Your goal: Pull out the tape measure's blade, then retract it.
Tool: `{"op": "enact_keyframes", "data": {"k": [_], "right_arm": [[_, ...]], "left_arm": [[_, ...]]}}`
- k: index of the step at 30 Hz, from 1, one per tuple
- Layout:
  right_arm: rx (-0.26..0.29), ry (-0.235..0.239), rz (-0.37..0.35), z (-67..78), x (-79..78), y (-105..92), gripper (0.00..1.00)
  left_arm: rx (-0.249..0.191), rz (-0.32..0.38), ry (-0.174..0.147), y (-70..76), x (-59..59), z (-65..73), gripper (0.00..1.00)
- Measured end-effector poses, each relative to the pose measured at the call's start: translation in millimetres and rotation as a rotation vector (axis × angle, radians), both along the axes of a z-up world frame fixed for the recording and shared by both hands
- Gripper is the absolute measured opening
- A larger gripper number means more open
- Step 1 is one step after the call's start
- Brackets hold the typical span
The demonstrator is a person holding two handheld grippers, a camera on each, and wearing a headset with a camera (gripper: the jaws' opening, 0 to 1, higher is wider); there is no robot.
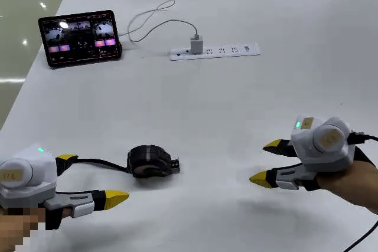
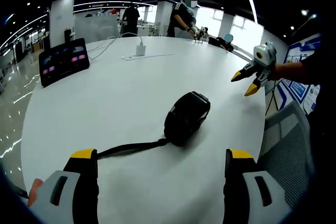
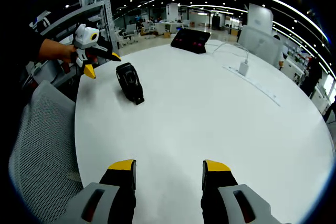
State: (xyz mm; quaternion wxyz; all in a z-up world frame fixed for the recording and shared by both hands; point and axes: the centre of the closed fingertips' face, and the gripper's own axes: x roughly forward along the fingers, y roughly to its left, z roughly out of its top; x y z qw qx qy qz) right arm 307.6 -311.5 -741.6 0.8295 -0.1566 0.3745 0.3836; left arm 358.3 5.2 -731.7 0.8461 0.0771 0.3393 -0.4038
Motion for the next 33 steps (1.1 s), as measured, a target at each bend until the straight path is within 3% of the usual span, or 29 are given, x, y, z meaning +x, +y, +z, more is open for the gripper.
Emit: {"op": "enact_keyframes", "data": {"k": [6, 9, 16, 19, 33], "right_arm": [[-0.005, -0.022, -0.036, 3.9, -9.6, -26.9, 0.55], [-0.013, -0.027, -0.053, 5.0, -15.9, -41.3, 0.58], [-0.019, -0.025, -0.104, 11.2, -30.5, -68.5, 0.66], [-0.016, -0.007, -0.113, 9.6, -37.8, -74.3, 0.71], [-0.026, -0.009, -0.136, 16.1, -50.7, -96.3, 0.93]], "left_arm": [[-0.008, -0.035, 0.016, 2.3, -11.0, 1.8, 0.99], [-0.013, -0.034, 0.049, 6.1, -15.2, -0.8, 0.99], [0.006, -0.037, 0.03, 20.3, -20.5, 2.4, 0.99], [0.041, -0.034, 0.001, 29.7, -20.0, 4.0, 0.99], [-0.008, 0.019, 0.018, 38.3, -19.9, 14.3, 0.99]]}}
